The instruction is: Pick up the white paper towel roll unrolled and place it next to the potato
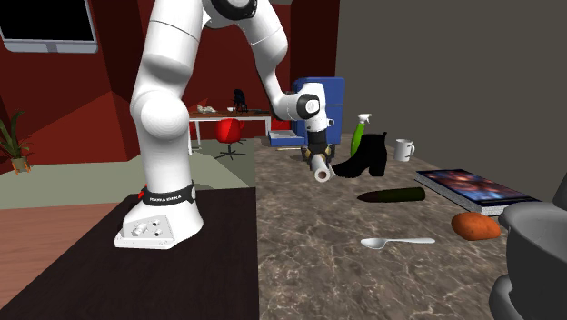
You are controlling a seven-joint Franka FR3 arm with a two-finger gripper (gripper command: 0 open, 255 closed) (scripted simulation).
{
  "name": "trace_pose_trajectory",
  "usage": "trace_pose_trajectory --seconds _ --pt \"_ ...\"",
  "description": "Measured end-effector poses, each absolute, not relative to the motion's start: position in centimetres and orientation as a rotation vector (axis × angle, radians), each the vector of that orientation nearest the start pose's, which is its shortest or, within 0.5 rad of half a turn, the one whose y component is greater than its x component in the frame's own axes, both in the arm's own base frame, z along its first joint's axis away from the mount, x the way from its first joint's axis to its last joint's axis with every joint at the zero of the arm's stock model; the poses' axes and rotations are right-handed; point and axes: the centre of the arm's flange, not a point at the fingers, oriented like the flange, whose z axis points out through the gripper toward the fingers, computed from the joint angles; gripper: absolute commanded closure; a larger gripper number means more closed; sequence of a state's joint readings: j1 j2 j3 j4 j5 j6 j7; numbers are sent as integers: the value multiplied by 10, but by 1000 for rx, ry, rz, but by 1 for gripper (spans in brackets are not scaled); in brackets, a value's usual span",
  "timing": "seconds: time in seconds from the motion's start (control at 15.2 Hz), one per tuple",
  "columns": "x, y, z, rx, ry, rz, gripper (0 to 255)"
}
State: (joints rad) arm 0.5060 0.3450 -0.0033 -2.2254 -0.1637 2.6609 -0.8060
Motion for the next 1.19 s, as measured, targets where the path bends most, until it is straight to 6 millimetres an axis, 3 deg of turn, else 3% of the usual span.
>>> trace_pose_trajectory --seconds 0.2,0.26,0.66,0.92,1.19 --pt "487 273 225 -2421 -2146 -124 255" --pt "487 273 225 -2421 -2146 -124 0" --pt "487 273 225 -2421 -2146 -125 0" --pt "481 276 265 -2421 -2146 -126 0" --pt "481 274 274 -2421 -2146 -125 0"
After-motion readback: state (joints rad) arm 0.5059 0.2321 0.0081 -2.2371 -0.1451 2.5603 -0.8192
